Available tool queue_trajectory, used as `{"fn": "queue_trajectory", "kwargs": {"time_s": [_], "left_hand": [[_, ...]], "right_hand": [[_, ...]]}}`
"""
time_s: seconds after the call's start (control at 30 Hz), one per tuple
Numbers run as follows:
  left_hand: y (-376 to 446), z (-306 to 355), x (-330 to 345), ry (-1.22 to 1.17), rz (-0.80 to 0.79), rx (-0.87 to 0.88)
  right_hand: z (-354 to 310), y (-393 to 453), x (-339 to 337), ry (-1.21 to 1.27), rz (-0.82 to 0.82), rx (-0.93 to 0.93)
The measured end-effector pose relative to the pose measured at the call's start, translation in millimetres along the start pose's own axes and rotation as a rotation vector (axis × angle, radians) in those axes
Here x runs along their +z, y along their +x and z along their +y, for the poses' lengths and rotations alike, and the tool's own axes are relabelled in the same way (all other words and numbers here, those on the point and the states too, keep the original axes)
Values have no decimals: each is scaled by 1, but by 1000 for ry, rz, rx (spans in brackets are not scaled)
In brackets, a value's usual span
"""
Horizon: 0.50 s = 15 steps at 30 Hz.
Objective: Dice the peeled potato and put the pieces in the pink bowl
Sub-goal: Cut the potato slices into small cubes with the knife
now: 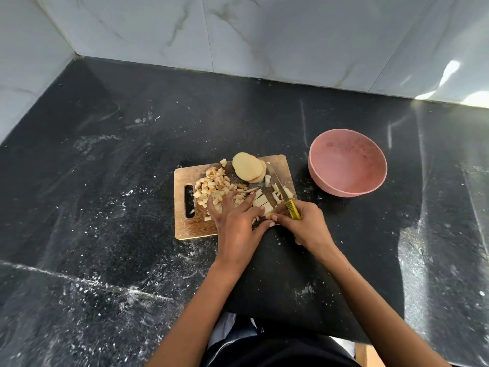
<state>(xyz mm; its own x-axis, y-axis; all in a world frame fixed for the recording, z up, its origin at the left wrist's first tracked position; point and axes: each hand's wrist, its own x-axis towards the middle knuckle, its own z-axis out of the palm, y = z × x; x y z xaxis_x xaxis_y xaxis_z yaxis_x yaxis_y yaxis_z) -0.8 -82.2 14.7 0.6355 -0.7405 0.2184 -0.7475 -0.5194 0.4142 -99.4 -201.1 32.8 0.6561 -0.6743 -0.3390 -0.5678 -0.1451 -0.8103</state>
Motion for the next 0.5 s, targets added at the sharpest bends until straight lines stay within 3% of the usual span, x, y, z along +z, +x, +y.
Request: {"fn": "queue_trajectory", "kwargs": {"time_s": [0.1,0.3,0.5], "left_hand": [[1,1,0,-24,9,-21],[2,2,-1,-23,25,-38],[2,9,3,-17,38,-99]], "right_hand": [[2,1,3,39,5,7],[5,-2,5,-151,162,-102],[-2,-20,-4,-298,36,-110]]}}
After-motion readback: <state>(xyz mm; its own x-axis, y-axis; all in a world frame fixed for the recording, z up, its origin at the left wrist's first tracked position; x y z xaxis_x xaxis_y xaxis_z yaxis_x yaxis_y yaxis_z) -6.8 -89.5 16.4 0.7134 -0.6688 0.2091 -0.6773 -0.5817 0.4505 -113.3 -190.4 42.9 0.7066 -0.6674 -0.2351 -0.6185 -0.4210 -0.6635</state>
